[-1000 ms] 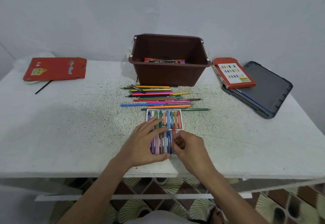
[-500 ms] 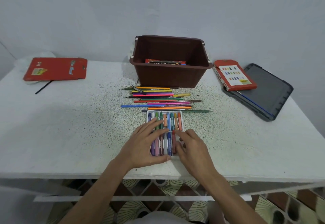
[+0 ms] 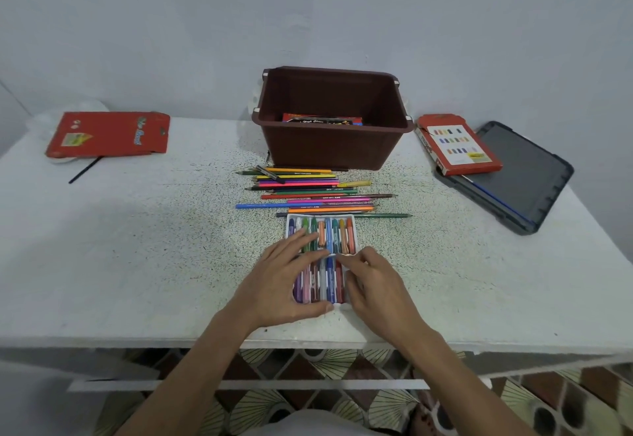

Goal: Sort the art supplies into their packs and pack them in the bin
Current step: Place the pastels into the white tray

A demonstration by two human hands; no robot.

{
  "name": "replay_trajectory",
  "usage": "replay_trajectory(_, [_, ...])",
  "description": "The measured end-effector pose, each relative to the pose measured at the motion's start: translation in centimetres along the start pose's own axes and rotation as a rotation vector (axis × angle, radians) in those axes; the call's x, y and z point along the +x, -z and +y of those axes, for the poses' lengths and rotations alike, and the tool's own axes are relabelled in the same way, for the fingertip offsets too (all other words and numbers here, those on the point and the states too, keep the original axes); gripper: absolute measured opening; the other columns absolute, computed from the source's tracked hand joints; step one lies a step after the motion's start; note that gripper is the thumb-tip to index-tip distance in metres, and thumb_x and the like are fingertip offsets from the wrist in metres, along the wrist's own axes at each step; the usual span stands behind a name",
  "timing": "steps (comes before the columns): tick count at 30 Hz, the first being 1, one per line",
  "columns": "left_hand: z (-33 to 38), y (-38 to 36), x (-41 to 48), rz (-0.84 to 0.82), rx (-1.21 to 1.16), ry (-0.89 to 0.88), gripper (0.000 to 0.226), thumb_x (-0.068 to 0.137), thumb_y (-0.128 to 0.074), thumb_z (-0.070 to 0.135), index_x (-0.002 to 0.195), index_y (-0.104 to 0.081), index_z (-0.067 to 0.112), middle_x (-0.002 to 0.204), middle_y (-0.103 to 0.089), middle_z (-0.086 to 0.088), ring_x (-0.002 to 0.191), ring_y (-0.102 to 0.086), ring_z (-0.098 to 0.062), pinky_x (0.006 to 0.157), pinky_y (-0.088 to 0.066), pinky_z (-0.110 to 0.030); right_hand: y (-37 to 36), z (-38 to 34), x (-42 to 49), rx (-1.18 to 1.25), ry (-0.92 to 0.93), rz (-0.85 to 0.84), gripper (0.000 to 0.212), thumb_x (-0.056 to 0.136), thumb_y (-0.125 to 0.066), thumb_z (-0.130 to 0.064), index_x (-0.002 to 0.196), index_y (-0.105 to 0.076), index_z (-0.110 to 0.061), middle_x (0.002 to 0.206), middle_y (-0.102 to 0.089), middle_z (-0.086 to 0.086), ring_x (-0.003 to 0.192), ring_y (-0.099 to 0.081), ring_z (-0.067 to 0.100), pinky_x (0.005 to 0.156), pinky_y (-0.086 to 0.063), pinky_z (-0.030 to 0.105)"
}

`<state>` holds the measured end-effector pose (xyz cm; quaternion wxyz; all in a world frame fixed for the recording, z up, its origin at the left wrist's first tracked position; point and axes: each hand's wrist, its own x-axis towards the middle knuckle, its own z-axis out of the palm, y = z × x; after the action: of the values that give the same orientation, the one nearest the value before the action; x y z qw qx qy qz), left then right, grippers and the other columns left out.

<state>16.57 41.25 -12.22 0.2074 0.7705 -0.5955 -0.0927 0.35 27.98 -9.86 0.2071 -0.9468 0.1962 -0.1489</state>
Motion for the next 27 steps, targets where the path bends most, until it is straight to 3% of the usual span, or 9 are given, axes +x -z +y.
replay_trajectory(4, [0.0, 0.0, 0.0, 0.011, -0.004, -0.004, 0.087, 0.075, -0.046, 0.085, 0.148, -0.033, 0.039, 0.161, -0.011, 0.017, 0.148, 0.003, -0.001, 0.12, -0.007, -0.04, -1.1, 0.5, -1.1, -0.054, 0.07, 0.056, 0.038, 0.087, -0.066, -0.004, 0.123, -0.063, -0.013, 0.101, -0.053, 0.005, 0.084, -0.054, 0.021, 0.063, -0.049, 0.029])
replay_trajectory(13, [-0.1, -0.2, 0.0, 0.023, -0.011, -0.008, 0.089, 0.074, -0.046, 0.086, 0.148, -0.035, 0.038, 0.161, -0.014, 0.015, 0.148, 0.0, -0.003, 0.121, -0.012, -0.045, 0.2, 1.1, 2.1, 0.031, -0.018, 0.147, 0.036, 0.093, -0.056, -0.009, 0.128, -0.06, -0.014, 0.098, -0.052, -0.001, 0.074, -0.049, 0.009, 0.061, -0.039, 0.015])
replay_trajectory(17, [-0.1, -0.2, 0.0, 0.016, -0.019, -0.001, 0.089, 0.074, -0.046, 0.086, 0.148, -0.035, 0.038, 0.161, -0.014, 0.015, 0.148, 0.0, -0.003, 0.121, -0.013, -0.045, 1.1, 2.6, 6.3, 0.014, -0.091, 0.203, 0.031, 0.095, -0.053, -0.009, 0.124, -0.062, -0.013, 0.106, -0.058, 0.002, 0.081, -0.054, 0.011, 0.07, -0.047, 0.025])
replay_trajectory(20, [-0.1, -0.2, 0.0, 0.005, -0.015, 0.002, 0.09, 0.074, -0.046, 0.087, 0.148, -0.034, 0.038, 0.161, -0.013, 0.016, 0.148, 0.002, -0.002, 0.121, -0.011, -0.045, 1.7, 4.1, 9.7, -0.042, -0.124, 0.207, 0.031, 0.096, -0.052, -0.01, 0.126, -0.062, -0.011, 0.106, -0.061, 0.006, 0.086, -0.058, 0.017, 0.073, -0.044, 0.024])
replay_trajectory(27, [-0.2, -0.1, 0.0, -0.005, -0.01, 0.009, 0.09, 0.073, -0.046, 0.087, 0.148, -0.033, 0.039, 0.161, -0.012, 0.017, 0.147, 0.003, 0.0, 0.12, -0.008, -0.04, 2.2, 6.5, 14.9, -0.253, -0.103, 0.082, 0.033, 0.094, -0.051, -0.005, 0.125, -0.062, -0.007, 0.116, -0.061, 0.015, 0.103, -0.056, 0.035, 0.083, -0.05, 0.041])
